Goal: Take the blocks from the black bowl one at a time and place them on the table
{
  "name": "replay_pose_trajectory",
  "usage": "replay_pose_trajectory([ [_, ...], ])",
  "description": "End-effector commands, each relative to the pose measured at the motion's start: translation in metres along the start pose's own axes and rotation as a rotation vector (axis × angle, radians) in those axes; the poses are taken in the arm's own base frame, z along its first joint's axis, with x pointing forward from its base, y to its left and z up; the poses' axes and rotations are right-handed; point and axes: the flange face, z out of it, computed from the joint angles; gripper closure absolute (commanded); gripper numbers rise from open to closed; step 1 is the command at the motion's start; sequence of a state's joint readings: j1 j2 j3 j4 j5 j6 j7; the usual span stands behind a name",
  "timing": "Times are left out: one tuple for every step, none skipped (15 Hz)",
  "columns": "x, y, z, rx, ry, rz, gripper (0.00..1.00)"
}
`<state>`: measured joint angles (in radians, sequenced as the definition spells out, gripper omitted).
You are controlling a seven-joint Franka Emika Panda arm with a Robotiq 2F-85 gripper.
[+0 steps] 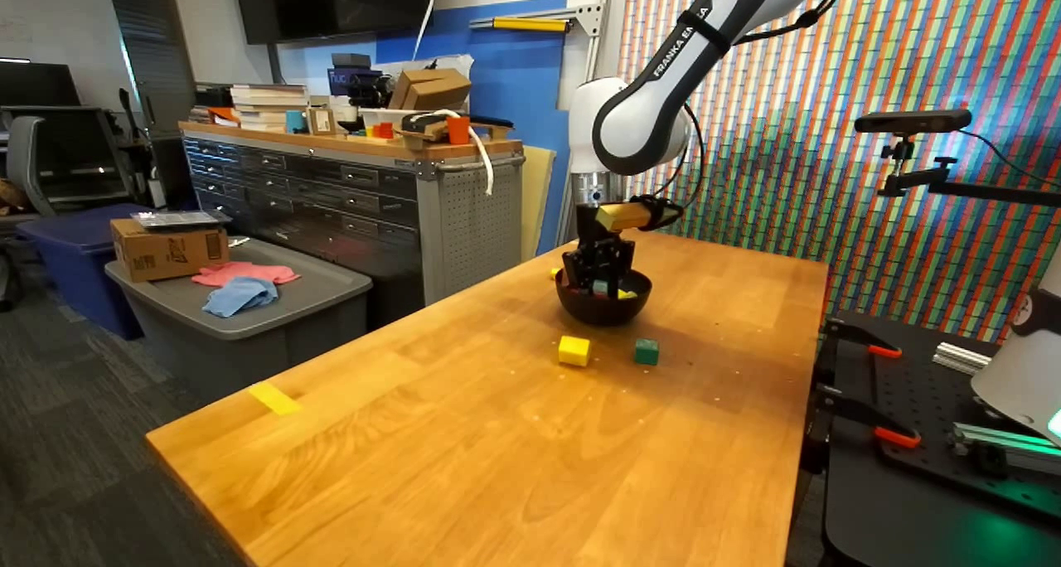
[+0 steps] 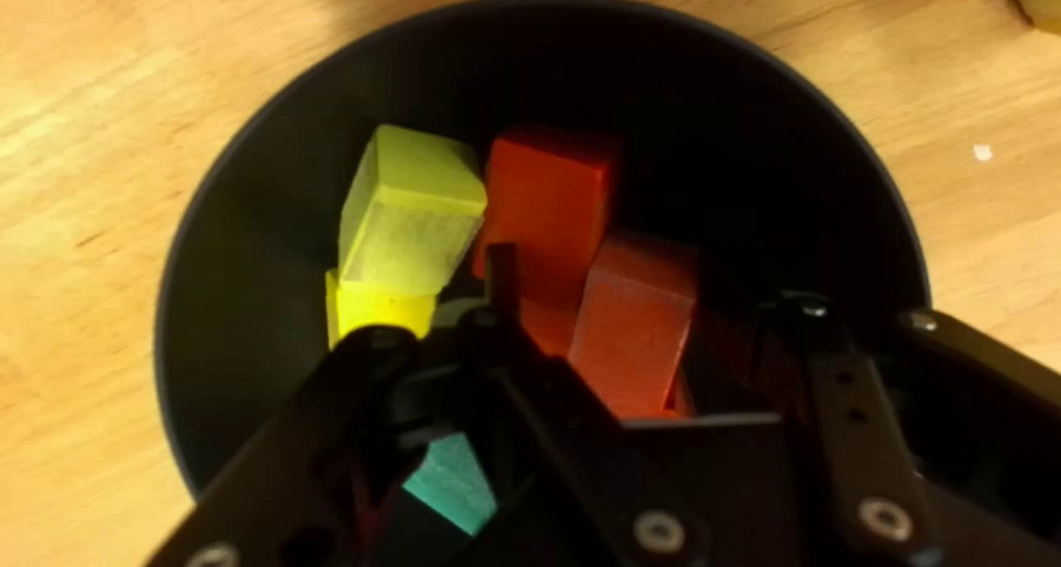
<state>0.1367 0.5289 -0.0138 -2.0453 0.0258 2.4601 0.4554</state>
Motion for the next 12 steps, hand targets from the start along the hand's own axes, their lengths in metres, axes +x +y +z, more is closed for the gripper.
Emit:
replay_pose_trajectory([
  [0.007, 0.005, 0.008, 0.022, -0.034, 0.022, 0.73],
  [0.007, 0.005, 0.005, 0.026, -0.032, 0.026, 0.76],
  [0.007, 0.005, 0.003, 0.029, -0.028, 0.029, 0.76],
  [0.008, 0.005, -0.002, 0.030, -0.017, 0.029, 0.78],
  [0.008, 0.004, -0.006, 0.029, -0.006, 0.029, 0.83],
  [0.009, 0.003, -0.009, 0.030, 0.001, 0.029, 0.87],
  [0.009, 0.003, -0.009, 0.030, 0.001, 0.027, 0.84],
  [0.008, 0.003, -0.010, 0.030, 0.004, 0.026, 0.85],
  [0.008, 0.002, -0.012, 0.030, 0.007, 0.024, 0.84],
  [0.005, 0.002, -0.016, 0.034, 0.004, 0.018, 0.84],
  [0.002, 0.002, -0.020, 0.035, 0.007, 0.008, 0.84],
  [-0.003, 0.002, -0.029, 0.027, 0.019, -0.008, 0.84],
])
